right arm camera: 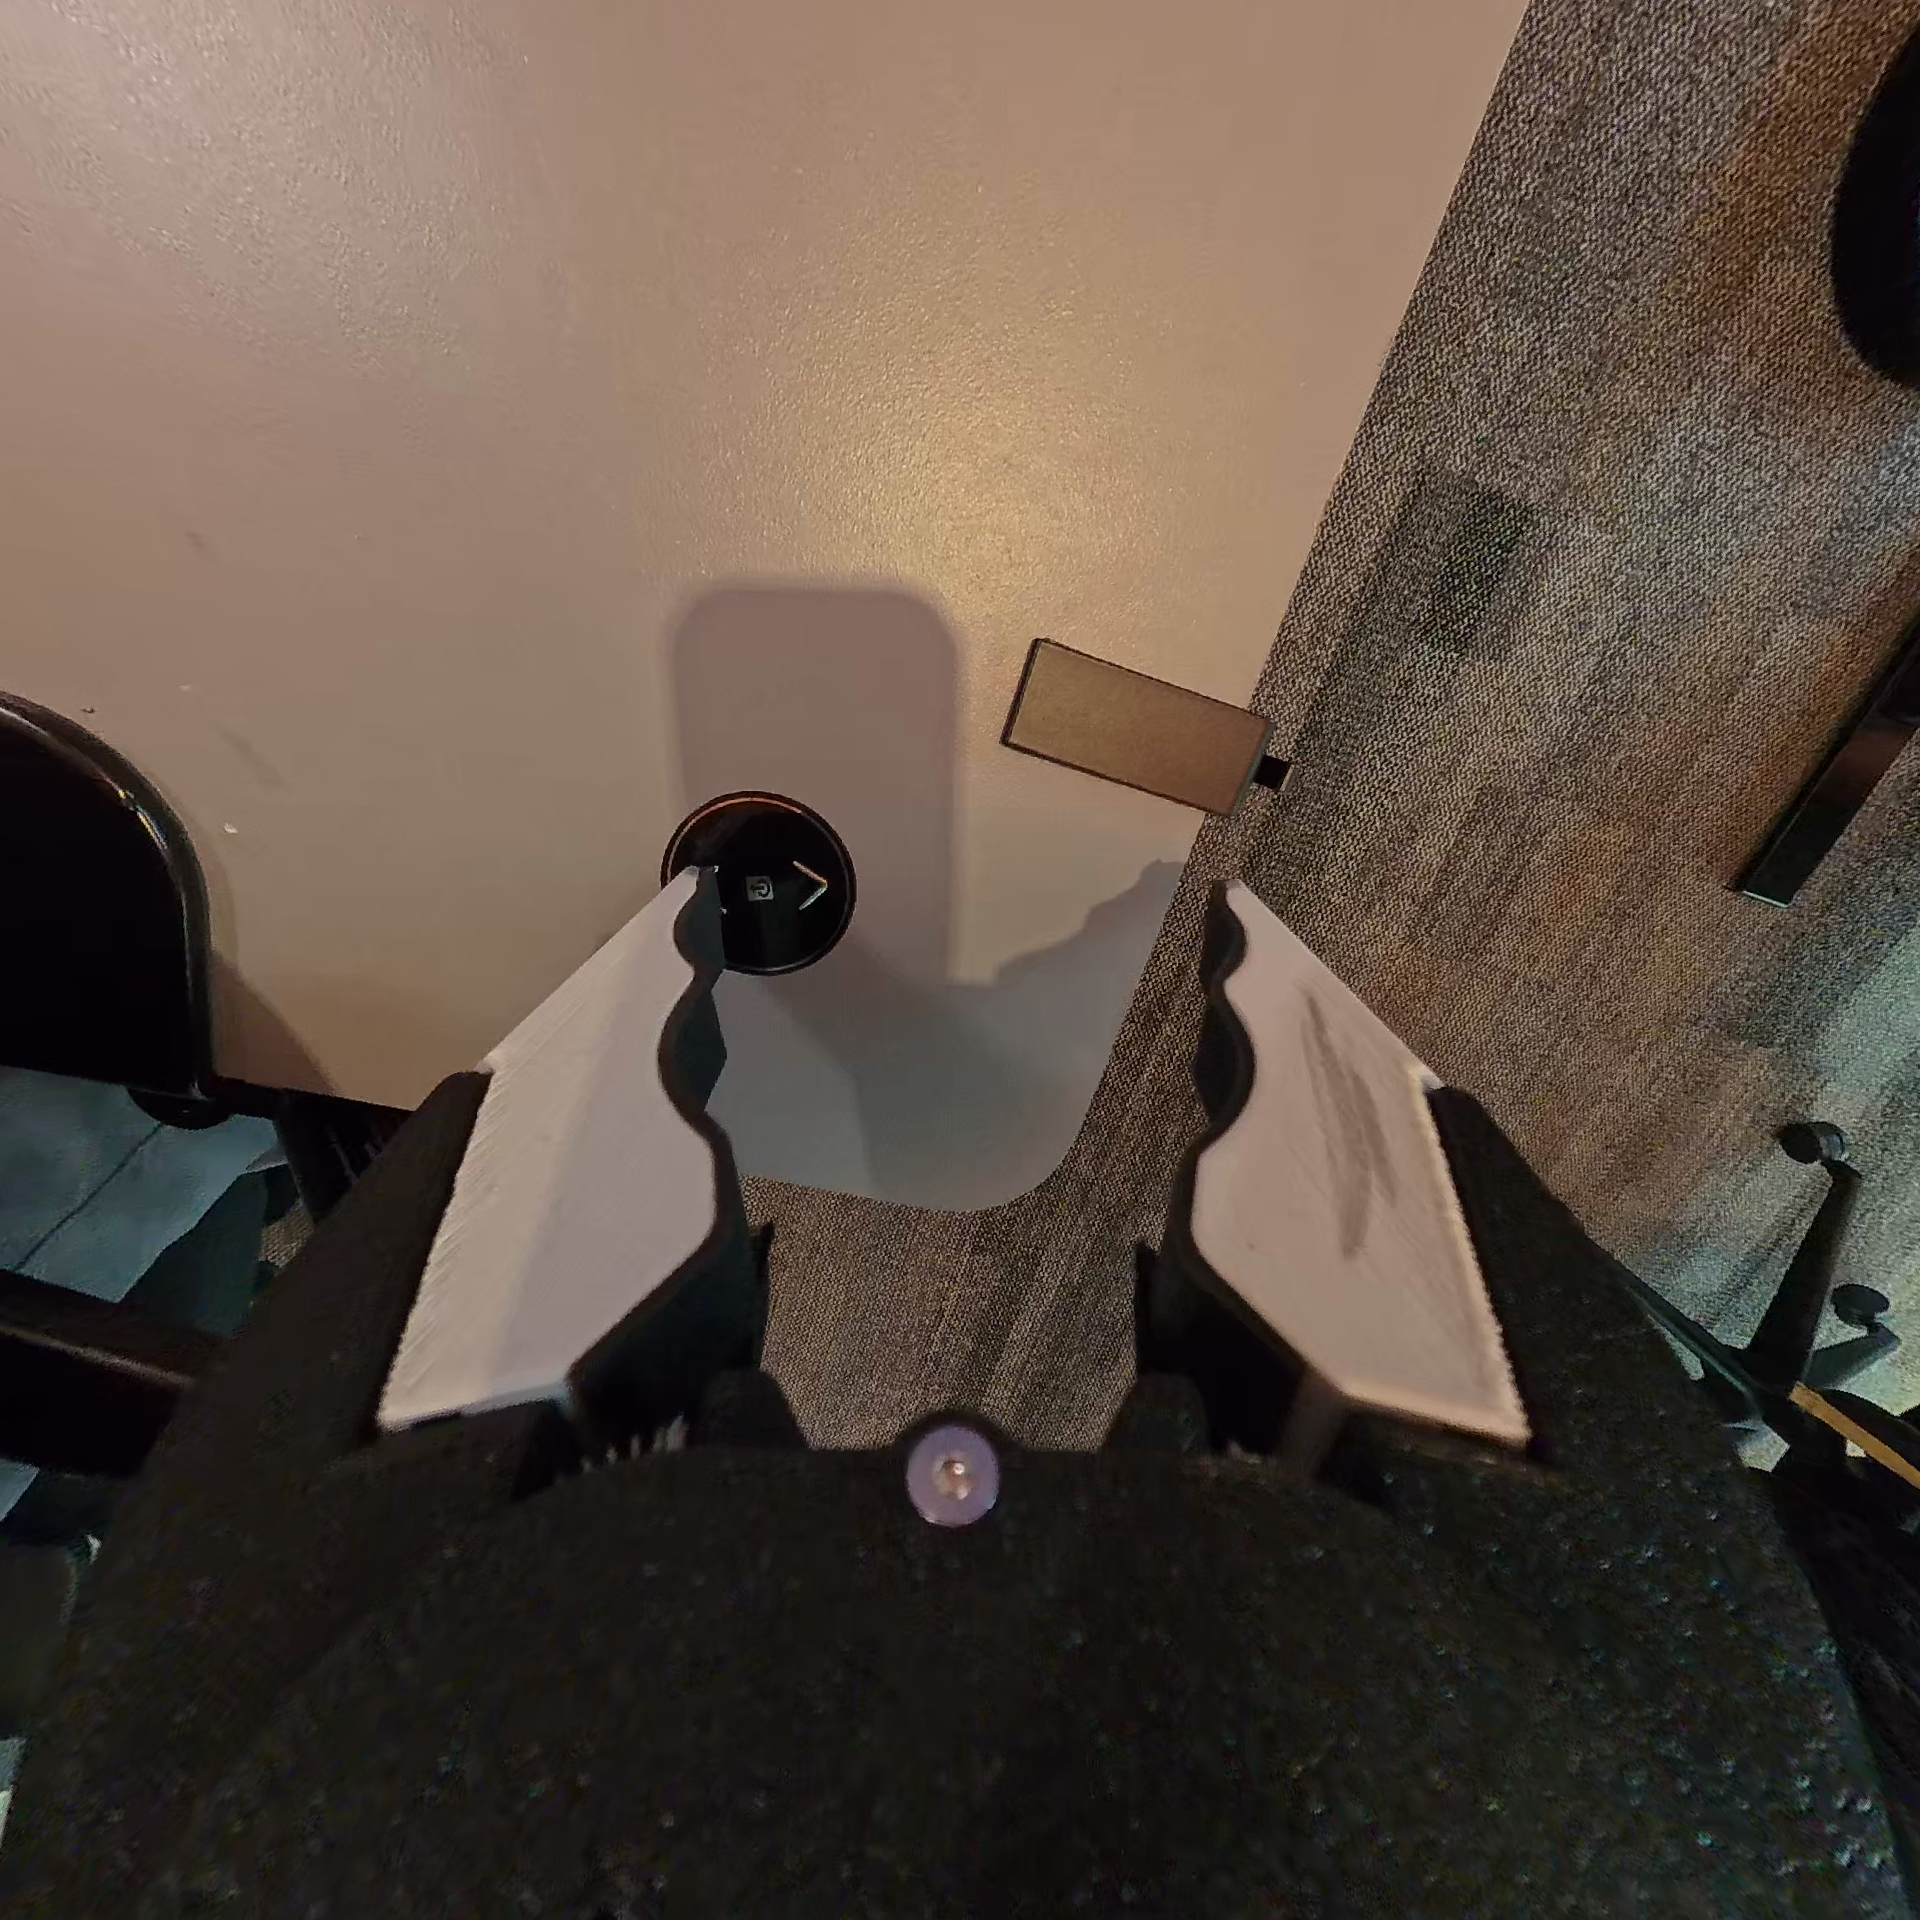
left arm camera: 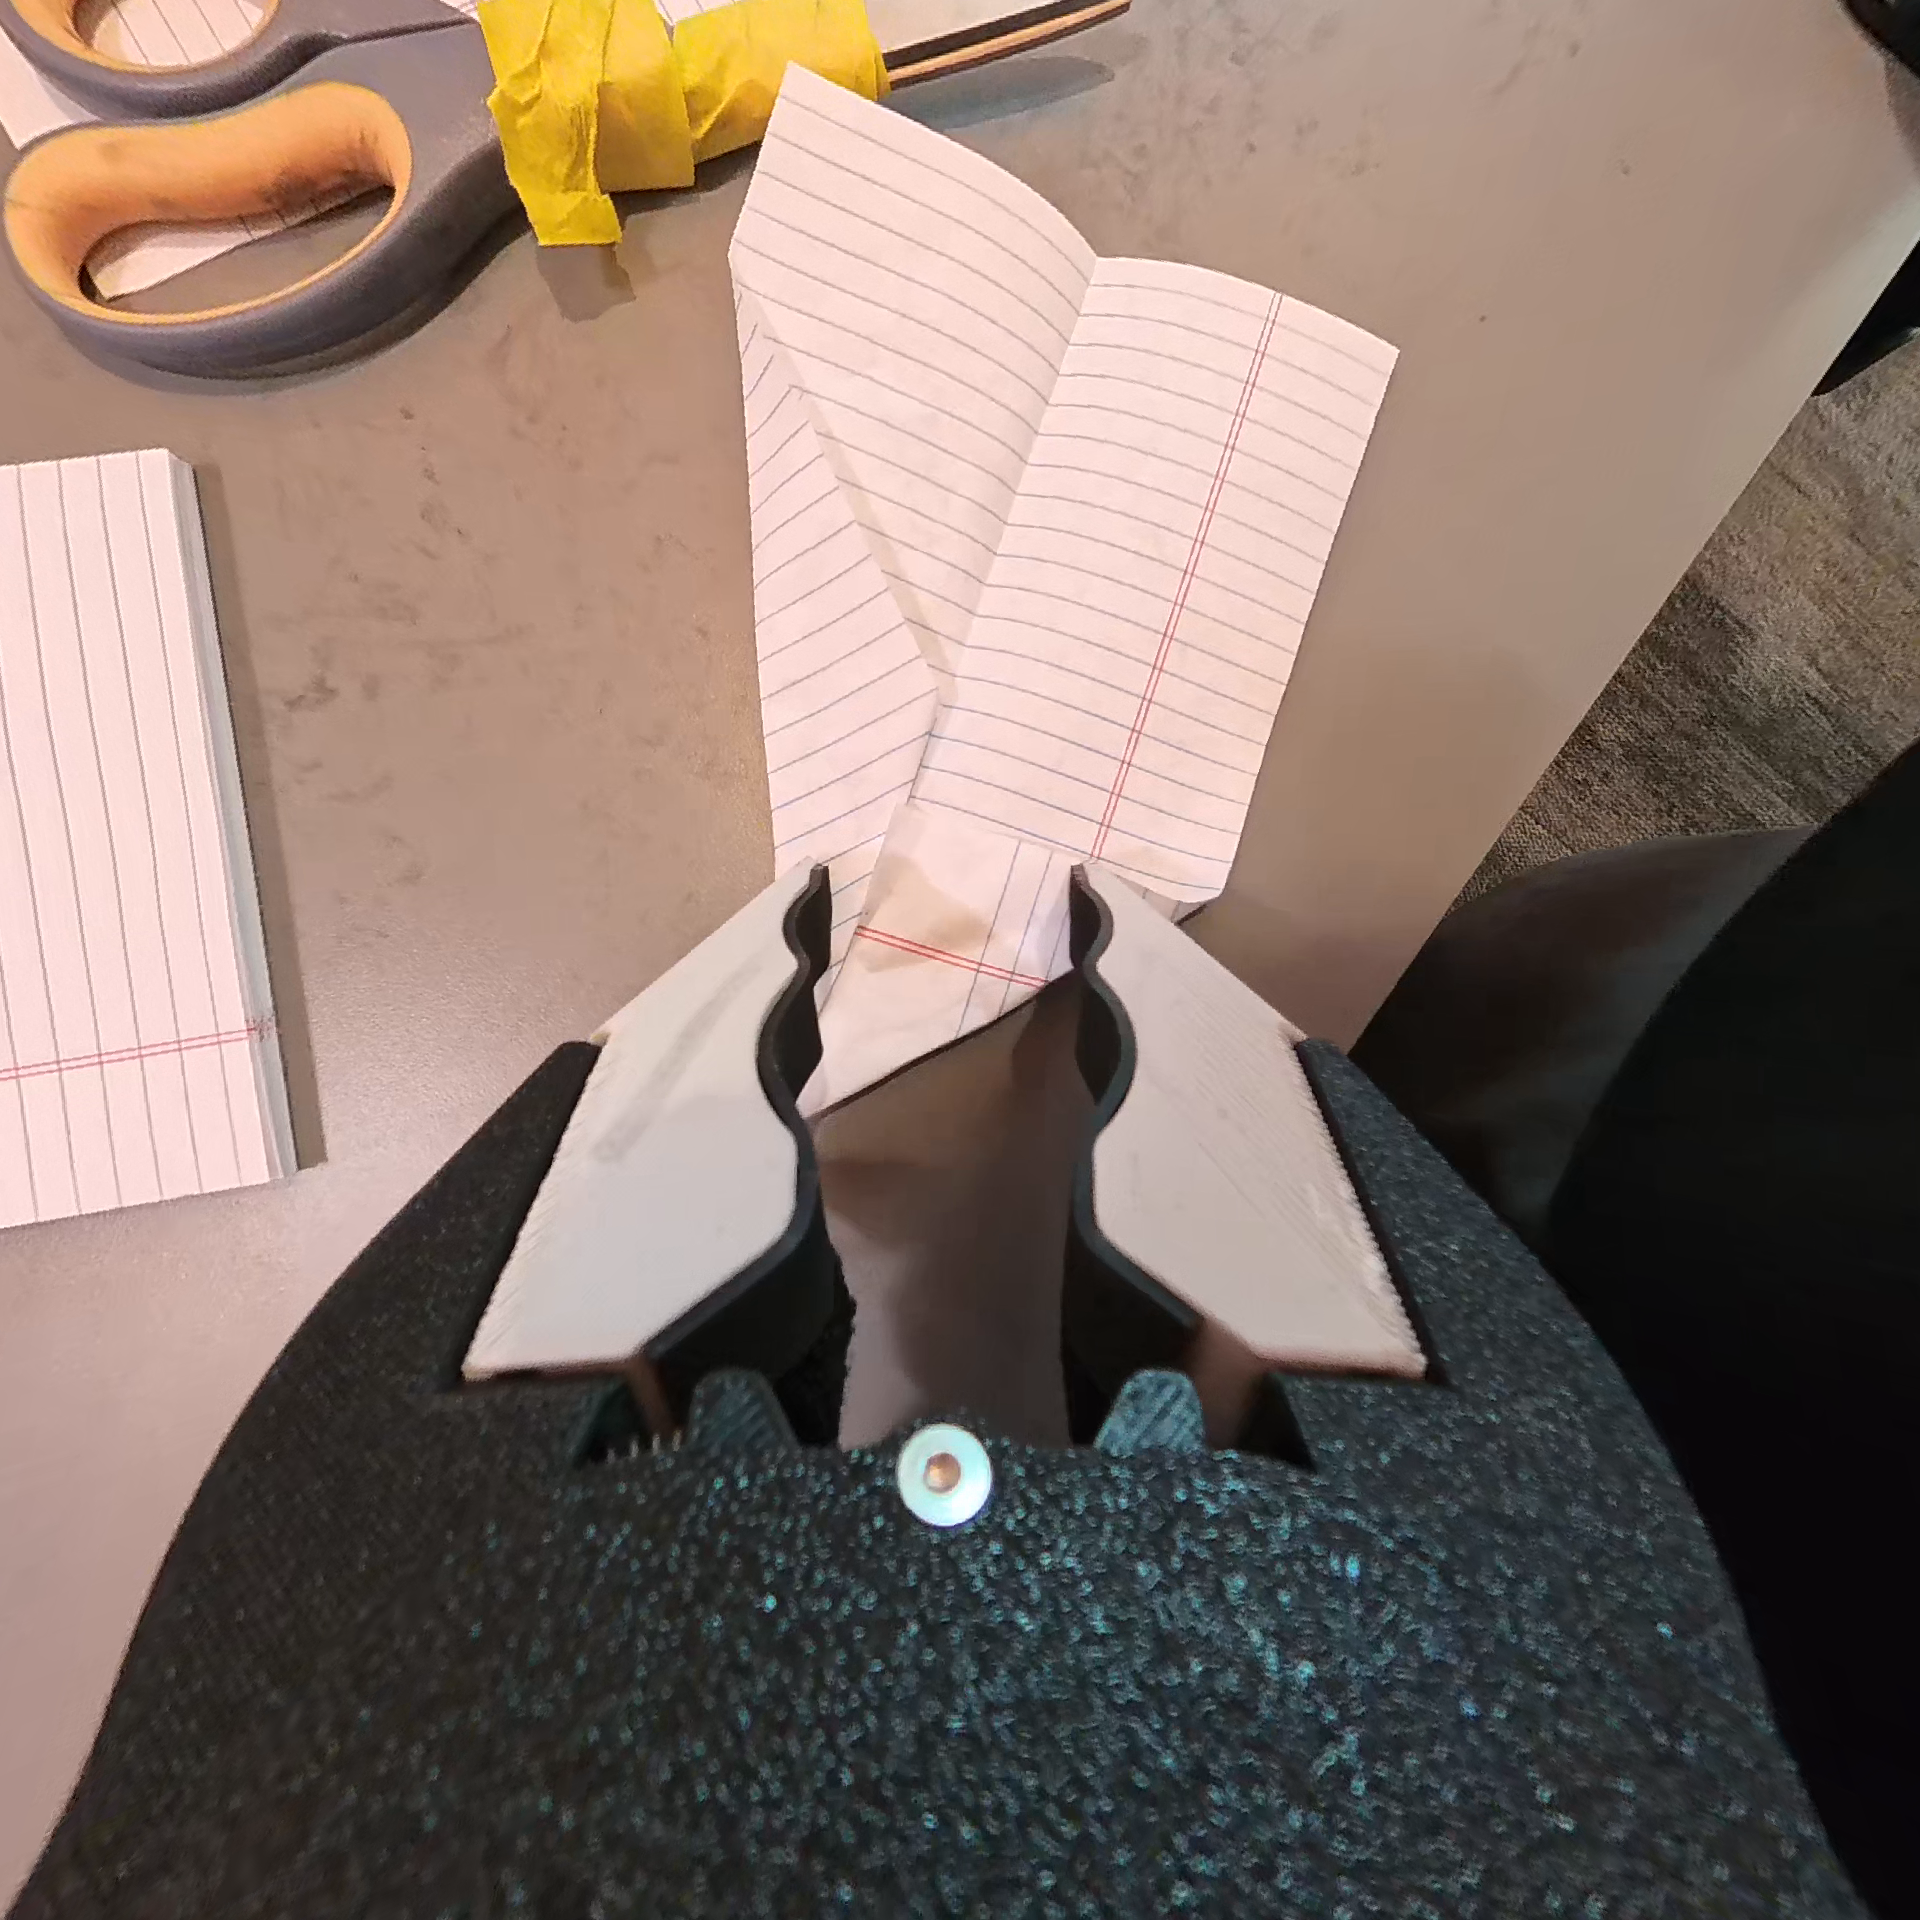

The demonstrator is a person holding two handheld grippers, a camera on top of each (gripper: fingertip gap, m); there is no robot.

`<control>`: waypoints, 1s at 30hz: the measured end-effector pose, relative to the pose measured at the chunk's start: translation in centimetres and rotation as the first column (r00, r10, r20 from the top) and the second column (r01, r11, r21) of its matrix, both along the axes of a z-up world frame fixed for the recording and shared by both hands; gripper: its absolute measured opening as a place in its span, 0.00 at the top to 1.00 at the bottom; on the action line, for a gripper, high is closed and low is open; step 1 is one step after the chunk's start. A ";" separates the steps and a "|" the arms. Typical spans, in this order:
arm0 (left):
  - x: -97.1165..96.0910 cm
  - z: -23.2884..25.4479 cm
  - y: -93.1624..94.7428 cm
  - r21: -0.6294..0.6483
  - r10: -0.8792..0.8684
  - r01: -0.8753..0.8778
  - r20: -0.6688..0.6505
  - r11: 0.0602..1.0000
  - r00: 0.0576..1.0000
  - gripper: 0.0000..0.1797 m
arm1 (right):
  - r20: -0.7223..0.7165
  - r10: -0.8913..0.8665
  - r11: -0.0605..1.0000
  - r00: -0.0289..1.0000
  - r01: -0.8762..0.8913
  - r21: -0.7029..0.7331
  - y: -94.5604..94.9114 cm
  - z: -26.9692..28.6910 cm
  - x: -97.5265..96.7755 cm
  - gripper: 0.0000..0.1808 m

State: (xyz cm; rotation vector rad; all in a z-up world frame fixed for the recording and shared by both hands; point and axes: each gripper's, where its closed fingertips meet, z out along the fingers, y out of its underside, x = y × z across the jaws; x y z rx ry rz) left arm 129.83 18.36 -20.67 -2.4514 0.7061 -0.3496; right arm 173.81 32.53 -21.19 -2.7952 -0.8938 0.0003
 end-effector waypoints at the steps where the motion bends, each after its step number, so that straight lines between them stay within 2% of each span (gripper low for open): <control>1: 0.0 0.1 0.0 0.003 0.001 -0.001 0.003 1.000 1.000 0.75 | -0.001 -0.001 1.000 1.000 0.001 -0.001 0.0 0.1 0.0 0.50; 23: 1.6 3.5 1.1 0.034 -0.027 0.026 0.005 0.999 1.000 0.73 | -0.013 -0.008 1.000 1.000 0.008 0.000 -0.1 2.8 0.0 0.50; 30: 1.3 3.3 2.1 0.051 -0.045 0.049 -0.078 0.997 0.996 0.74 | -0.018 -0.013 1.000 1.000 0.013 0.011 -0.1 3.7 0.0 0.50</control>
